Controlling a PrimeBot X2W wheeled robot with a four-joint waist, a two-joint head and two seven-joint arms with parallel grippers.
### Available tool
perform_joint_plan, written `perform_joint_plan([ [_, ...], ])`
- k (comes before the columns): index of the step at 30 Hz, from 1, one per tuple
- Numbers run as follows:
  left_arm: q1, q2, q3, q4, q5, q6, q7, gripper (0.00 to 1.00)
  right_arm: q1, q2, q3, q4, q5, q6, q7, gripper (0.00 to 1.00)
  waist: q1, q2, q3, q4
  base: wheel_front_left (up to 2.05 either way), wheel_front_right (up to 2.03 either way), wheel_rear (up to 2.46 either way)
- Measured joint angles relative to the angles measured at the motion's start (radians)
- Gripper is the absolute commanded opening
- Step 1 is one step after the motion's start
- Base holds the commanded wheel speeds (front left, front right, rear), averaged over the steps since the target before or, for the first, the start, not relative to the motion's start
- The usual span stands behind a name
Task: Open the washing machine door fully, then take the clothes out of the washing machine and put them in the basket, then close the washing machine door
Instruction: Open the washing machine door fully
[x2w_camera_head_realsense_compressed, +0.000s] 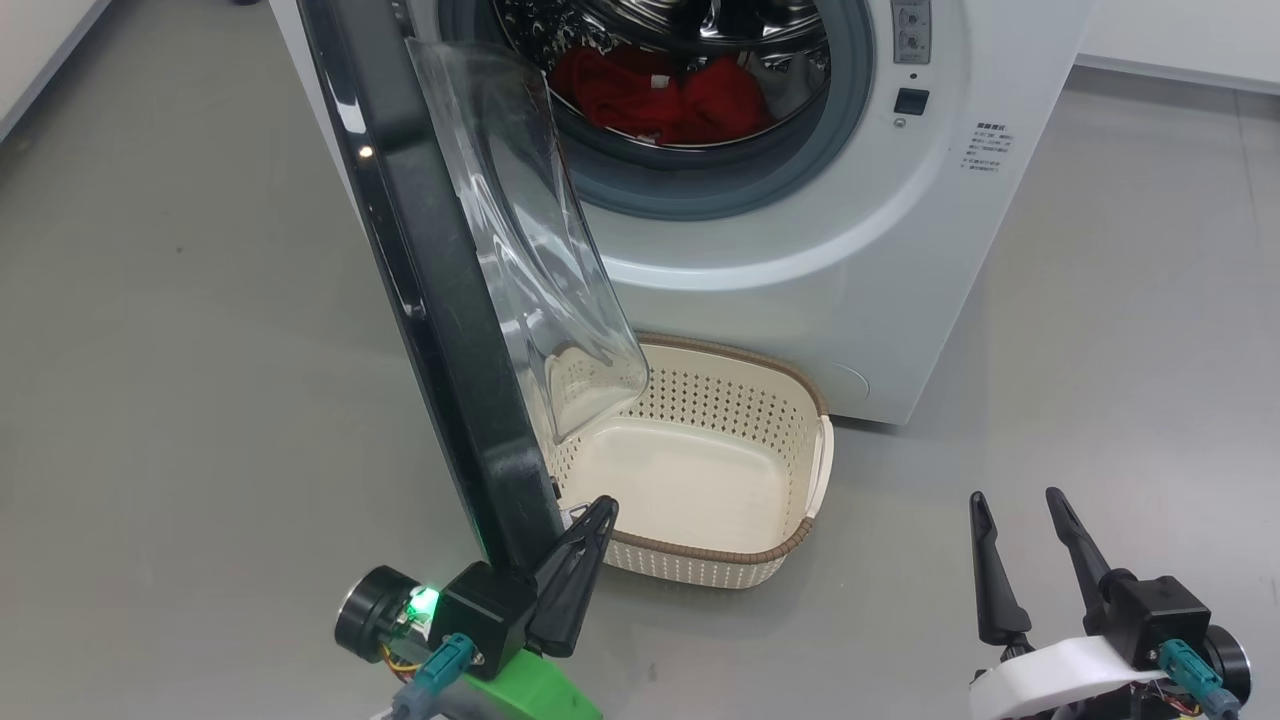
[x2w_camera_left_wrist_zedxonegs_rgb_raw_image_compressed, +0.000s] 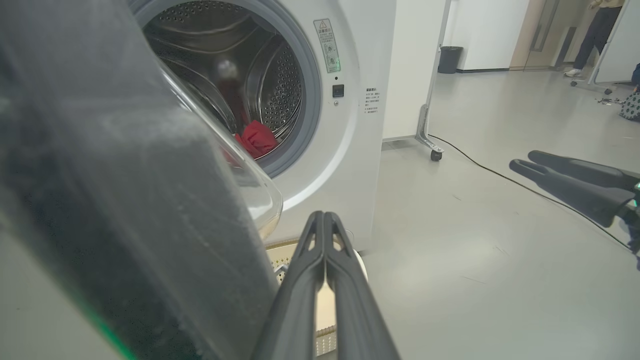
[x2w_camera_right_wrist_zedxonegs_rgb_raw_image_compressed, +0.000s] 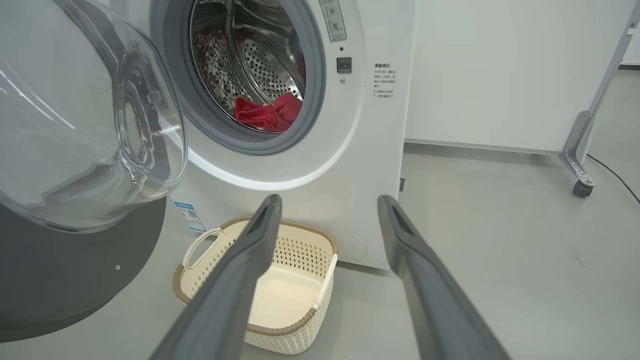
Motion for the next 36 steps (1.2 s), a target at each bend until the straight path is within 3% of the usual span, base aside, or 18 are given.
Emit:
perform_joint_plan([
  [17, -0.001, -0.001, 0.006, 0.028, 0.004, 0.03, -0.002, 0.0, 0.0, 0.004, -0.03, 0.005, -0.006, 0.008, 0.0, 1.0, 0.0, 0.0, 0.01, 0.028, 0.0, 0.0, 0.0],
  [36, -0.001, -0.001, -0.026, 0.042, -0.02, 0.049, -0.024, 0.0, 0.0, 0.005, -0.055, 0.013, -0.016, 0.015, 0.0, 1.0, 0.0, 0.0, 0.009, 0.155, 0.0, 0.0, 0.0],
])
